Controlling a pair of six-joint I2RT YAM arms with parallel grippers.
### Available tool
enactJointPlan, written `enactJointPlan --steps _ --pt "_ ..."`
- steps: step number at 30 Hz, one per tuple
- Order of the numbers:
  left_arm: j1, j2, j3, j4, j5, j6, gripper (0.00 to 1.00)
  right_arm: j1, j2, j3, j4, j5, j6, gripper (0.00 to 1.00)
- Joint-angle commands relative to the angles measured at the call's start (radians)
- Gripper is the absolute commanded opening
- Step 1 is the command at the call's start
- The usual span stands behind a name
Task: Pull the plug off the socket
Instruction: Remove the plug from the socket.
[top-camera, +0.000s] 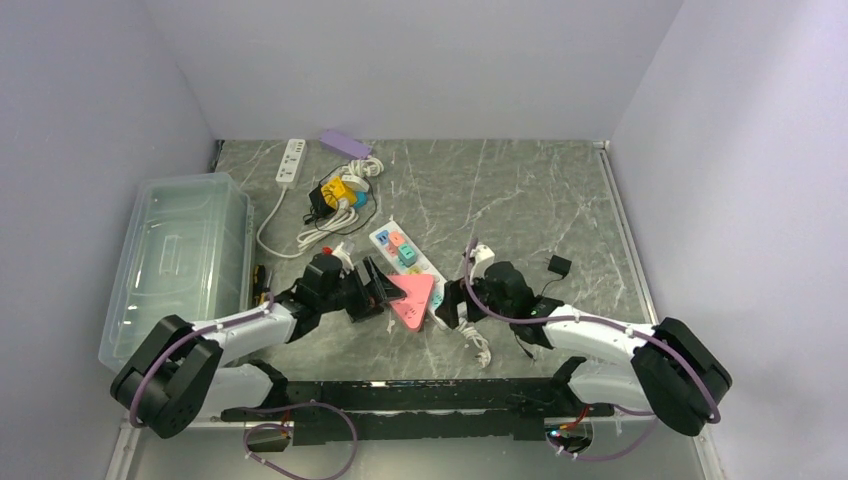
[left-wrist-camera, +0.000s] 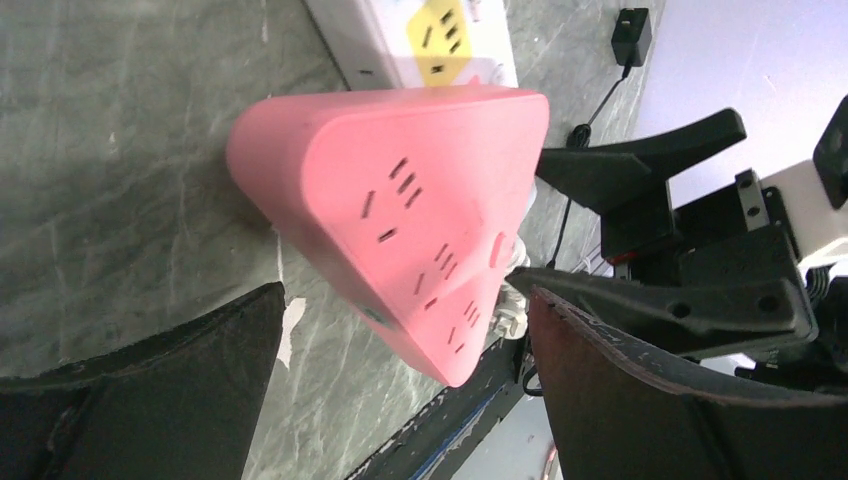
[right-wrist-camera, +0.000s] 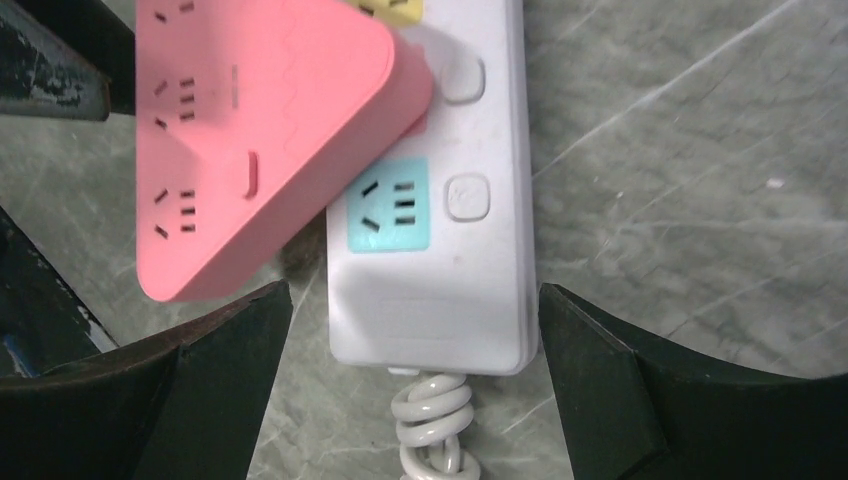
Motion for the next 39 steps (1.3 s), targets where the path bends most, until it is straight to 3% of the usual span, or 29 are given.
enactJointPlan --steps 1,16,18,21,25,28,34,39 --pt "-0.009 0.012 -0.035 0.128 -0.027 -0.058 0.95 0.068 -0.011 -0.009 -0.014 0.136 0.038 0.98" --pt "-0.013 0.002 -0.083 0.145 -0.047 -0.06 0.97 0.3 0.172 0.119 -0.116 0.499 0.016 0.97" --pt "-0.014 0.006 -0.082 0.146 -0.037 -0.06 0.97 0.311 0.2 0.139 -0.123 0.52 0.013 0.88" --pt "-0.011 -0.016 -0.066 0.115 -0.034 -0.047 0.98 0.319 0.214 0.15 -0.108 0.518 0.016 0.66" --pt "0.019 -0.084 0.0 -0.01 -0.014 0.012 1.0 0.319 0.219 0.162 -0.04 0.502 0.025 0.23" --pt "0.092 -0.129 0.054 -0.112 0.044 0.065 1.0 0.318 0.247 0.221 -0.026 0.511 0.006 0.0" --pt "0.223 -0.134 0.224 -0.353 0.189 0.243 1.0 0.294 0.318 0.312 0.133 0.565 -0.061 0.0" --pt "0.254 -0.034 0.337 -0.465 0.292 0.364 1.0 0.221 0.368 0.246 0.307 0.535 0.054 0.0"
